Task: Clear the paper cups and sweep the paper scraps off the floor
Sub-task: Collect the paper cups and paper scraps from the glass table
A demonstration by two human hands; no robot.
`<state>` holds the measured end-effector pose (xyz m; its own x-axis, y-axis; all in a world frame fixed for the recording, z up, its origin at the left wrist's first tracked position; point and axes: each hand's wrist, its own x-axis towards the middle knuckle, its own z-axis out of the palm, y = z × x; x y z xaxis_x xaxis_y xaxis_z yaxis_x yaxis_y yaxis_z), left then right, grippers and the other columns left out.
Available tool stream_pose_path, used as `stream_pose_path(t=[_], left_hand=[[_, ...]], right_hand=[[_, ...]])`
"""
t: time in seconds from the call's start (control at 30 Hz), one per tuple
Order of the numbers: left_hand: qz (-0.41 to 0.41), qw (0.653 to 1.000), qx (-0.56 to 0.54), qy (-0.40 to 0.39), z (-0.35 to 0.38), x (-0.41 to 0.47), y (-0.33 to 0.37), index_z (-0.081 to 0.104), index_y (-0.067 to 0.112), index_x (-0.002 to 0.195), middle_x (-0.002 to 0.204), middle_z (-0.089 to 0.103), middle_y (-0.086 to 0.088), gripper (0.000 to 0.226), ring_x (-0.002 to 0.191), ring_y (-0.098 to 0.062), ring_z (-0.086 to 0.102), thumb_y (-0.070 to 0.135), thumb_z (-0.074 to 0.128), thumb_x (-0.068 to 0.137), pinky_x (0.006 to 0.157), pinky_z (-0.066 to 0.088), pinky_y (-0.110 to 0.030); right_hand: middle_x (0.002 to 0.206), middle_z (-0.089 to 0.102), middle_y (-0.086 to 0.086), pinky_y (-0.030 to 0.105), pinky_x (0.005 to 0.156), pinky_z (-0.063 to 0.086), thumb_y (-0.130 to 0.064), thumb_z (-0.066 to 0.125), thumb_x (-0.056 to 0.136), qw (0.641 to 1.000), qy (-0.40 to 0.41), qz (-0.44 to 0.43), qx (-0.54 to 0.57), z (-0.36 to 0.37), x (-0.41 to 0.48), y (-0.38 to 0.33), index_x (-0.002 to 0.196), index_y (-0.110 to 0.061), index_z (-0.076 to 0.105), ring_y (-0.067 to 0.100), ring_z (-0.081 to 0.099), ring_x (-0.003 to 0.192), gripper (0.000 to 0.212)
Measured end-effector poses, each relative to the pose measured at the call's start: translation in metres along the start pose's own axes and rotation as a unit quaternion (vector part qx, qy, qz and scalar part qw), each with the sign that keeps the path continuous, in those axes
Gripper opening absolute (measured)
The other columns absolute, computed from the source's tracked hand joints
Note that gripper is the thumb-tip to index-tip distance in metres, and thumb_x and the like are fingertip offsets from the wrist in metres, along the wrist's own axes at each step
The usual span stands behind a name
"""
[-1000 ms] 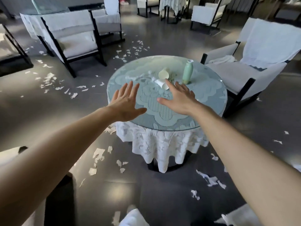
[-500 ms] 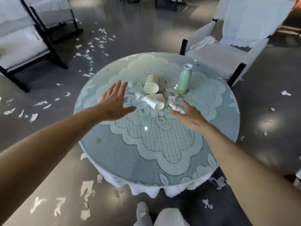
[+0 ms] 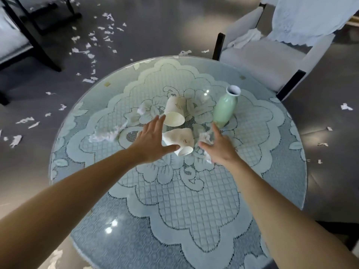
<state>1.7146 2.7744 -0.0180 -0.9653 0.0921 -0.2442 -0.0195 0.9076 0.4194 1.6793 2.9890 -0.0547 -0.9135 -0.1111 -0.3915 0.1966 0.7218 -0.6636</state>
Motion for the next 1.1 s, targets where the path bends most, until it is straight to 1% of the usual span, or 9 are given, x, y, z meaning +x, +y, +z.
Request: stream_pose_path(t=[0.1,0.17,0.27,0.37,0.5,0.63,0.77,0.9,1.1], left_hand=[[-0.012,1.0,-0.028,0.007,0.011,0.02,-0.002,-0.004,0.017,0.154,0.162,-0.005,-0.005,0.094,0.148,-0.026,-0.001,0.06,0.047,0.088,0.116,0.009,-0.051],[-0.023,0.998,-0.046,0.044,0.013,0.028,-0.009,0.003,0.017,0.154,0.162,-0.001,-0.005,0.079,0.148,-0.027,0.001,0.054,0.037,0.095,0.117,0.009,-0.051],[-0.056,0.991,-0.037,0.113,0.006,0.034,-0.029,0.012,0.012,0.153,0.161,0.006,-0.008,0.066,0.147,-0.028,0.006,0.042,0.037,0.1,0.119,0.011,-0.048],[-0.098,0.983,-0.021,0.157,-0.003,0.03,-0.053,0.018,0.011,0.152,0.16,0.007,-0.011,0.063,0.146,-0.03,0.008,0.037,0.042,0.1,0.117,0.012,-0.047],[-0.216,0.965,0.005,0.148,-0.009,0.018,-0.079,0.013,0.021,0.153,0.16,-0.006,-0.014,0.066,0.147,-0.035,0.003,0.048,0.04,0.099,0.115,0.013,-0.055],[-0.276,0.954,-0.104,0.055,-0.012,0.013,-0.094,-0.003,0.031,0.154,0.158,-0.02,-0.017,0.072,0.145,-0.045,0.005,0.055,0.035,0.097,0.113,0.013,-0.059],[-0.178,0.969,-0.17,0.033,-0.006,0.016,-0.094,0.0,0.029,0.154,0.16,0.003,-0.013,0.071,0.143,-0.039,0.02,0.049,0.04,0.099,0.113,0.022,-0.051],[-0.076,0.982,-0.174,0.017,-0.001,0.034,-0.097,0.014,0.029,0.153,0.147,0.039,-0.012,0.071,0.13,-0.03,0.044,0.041,0.054,0.095,0.104,0.038,-0.041],[0.095,0.993,-0.069,-0.034,0.008,0.059,-0.109,0.027,0.035,0.15,0.145,0.041,-0.004,0.071,0.131,-0.022,0.036,0.036,0.065,0.089,0.112,0.025,-0.038]], right_hand=[[0.14,0.045,0.012,0.043,0.101,0.044,-0.033,0.071,0.085,0.997,-0.031,-0.027,-0.069,0.001,0.023,-0.004,0.153,-0.024,0.02,0.033,0.049,0.124,0.085],[0.129,0.056,0.013,0.034,0.093,0.047,-0.023,0.072,0.084,0.989,-0.025,-0.06,-0.134,0.003,0.032,-0.002,0.138,-0.012,0.047,0.029,0.056,0.113,0.061],[0.102,0.068,0.013,0.016,0.063,0.053,-0.002,0.059,0.09,0.995,0.013,-0.062,-0.079,0.002,0.037,-0.001,0.101,-0.002,0.068,0.02,0.066,0.082,0.014],[0.071,0.062,0.003,0.005,0.04,0.037,0.0,0.058,0.09,0.993,0.104,-0.039,0.03,-0.005,0.031,-0.017,0.077,-0.004,0.065,0.01,0.059,0.059,0.015],[0.071,0.066,-0.005,0.013,0.054,0.049,-0.007,0.064,0.085,0.969,0.136,-0.03,0.205,-0.011,0.023,-0.069,0.085,-0.011,0.072,0.006,0.062,0.063,0.008],[0.065,0.065,-0.007,0.023,0.067,0.05,-0.003,0.063,0.083,0.963,0.097,0.02,0.25,0.0,0.028,-0.099,0.067,-0.017,0.066,0.011,0.062,0.07,0.022],[0.075,0.069,-0.005,0.025,0.075,0.052,-0.004,0.06,0.087,0.946,0.044,0.09,0.31,0.018,0.03,-0.107,0.084,-0.012,0.069,0.004,0.066,0.067,0.012],[0.097,0.065,0.005,0.03,0.085,0.052,-0.014,0.059,0.088,0.854,0.02,0.147,0.499,0.033,0.031,-0.123,0.09,-0.011,0.063,0.013,0.068,0.07,0.005],[0.105,0.064,0.008,0.025,0.072,0.055,-0.023,0.061,0.091,0.808,0.045,0.169,0.562,0.04,0.03,-0.135,0.093,-0.012,0.062,0.024,0.065,0.09,0.012]])
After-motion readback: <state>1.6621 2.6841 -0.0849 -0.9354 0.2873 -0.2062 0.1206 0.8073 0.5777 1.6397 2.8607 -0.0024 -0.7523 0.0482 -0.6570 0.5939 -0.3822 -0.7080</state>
